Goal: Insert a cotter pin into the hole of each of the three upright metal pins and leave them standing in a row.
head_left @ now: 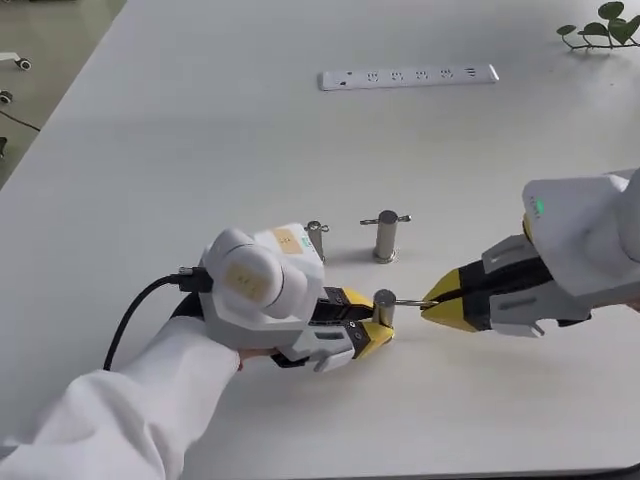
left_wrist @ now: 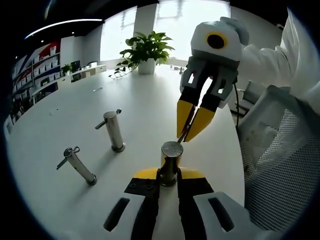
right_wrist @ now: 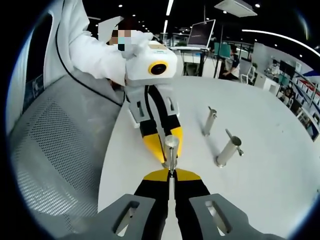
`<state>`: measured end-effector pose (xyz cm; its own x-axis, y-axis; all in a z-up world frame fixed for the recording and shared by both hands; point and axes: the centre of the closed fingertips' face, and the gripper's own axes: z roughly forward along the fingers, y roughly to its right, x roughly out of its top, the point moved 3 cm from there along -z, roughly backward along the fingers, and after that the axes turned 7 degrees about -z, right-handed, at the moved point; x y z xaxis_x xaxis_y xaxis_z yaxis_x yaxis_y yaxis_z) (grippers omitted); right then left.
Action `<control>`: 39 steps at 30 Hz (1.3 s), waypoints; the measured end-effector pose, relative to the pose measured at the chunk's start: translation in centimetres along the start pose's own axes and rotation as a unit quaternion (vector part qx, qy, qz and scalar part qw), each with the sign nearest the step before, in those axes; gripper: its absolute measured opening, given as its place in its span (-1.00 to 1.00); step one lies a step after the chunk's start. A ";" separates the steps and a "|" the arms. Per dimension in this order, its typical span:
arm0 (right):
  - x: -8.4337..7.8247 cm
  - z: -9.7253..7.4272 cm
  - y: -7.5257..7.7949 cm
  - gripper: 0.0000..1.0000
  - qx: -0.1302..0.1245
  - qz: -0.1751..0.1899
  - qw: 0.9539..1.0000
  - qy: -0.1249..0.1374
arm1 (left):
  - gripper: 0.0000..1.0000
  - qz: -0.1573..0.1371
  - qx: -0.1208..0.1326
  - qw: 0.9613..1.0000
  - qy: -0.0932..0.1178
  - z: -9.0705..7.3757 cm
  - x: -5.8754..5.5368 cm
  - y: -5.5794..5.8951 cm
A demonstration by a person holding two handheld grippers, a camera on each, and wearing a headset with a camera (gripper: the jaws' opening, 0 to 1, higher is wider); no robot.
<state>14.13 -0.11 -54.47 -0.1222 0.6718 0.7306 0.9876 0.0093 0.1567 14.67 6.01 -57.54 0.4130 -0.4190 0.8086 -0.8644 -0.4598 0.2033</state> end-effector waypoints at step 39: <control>0.9 1.4 1.5 -0.64 0.024 -0.074 0.996 -0.031 | -0.76 0.009 0.001 1.000 0.005 0.3 0.3 0.3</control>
<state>15.66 1.51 -54.51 -0.2629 0.7043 0.6594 0.9627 0.1464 0.2274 14.60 5.50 -57.37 0.3946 -0.4192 0.8176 -0.8710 -0.4541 0.1876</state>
